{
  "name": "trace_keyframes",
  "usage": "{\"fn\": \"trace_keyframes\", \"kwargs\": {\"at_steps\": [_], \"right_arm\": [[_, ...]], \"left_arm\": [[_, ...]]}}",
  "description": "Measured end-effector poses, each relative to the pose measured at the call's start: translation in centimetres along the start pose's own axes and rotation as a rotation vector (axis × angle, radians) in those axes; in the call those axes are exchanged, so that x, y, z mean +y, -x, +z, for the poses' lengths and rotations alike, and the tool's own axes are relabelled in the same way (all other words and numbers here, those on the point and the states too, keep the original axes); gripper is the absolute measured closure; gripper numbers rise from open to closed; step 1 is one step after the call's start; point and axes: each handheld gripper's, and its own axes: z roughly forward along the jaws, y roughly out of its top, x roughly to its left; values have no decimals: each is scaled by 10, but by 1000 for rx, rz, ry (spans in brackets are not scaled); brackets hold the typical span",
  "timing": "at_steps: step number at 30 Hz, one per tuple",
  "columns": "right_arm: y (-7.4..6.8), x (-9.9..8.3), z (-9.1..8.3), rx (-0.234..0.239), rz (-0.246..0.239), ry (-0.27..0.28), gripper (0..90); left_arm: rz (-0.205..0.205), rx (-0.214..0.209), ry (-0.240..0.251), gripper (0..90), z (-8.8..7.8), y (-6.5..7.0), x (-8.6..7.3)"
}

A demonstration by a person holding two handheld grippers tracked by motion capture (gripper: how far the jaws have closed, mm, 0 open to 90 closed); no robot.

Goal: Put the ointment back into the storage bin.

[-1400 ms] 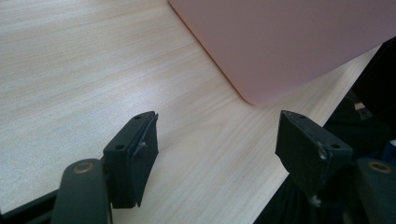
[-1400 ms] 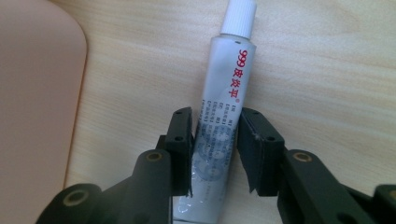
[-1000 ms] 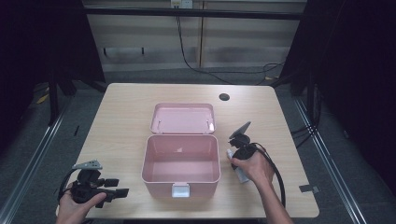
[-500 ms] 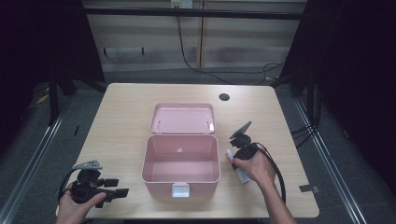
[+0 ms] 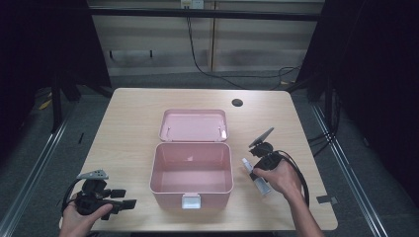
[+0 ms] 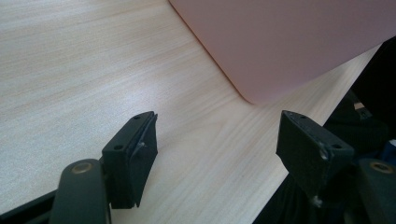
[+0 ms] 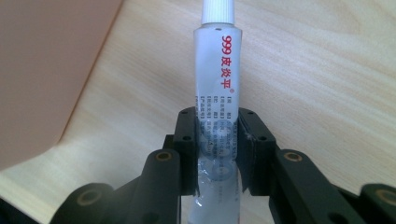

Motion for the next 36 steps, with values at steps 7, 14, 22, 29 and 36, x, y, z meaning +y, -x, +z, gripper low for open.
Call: {"fn": "trace_keyframes", "kwargs": {"at_steps": [7, 14, 22, 29, 36], "right_arm": [[-3, -3, -11, 10, -65, -12, 721], [-9, -4, -18, 33, -182, -41, 721], [-10, -5, -29, 35, -225, -26, 721], [-14, -7, -44, 18, -299, -4, 721], [-18, -8, -58, 6, -346, -1, 722]], "left_arm": [[0, -2, 0, 289, 0, 0, 0], [1, -3, -1, 289, 0, 0, 0], [4, -5, -6, 290, 0, 0, 0], [5, -4, -10, 289, 0, 0, 0], [5, -5, -9, 290, 1, 0, 0]]}}
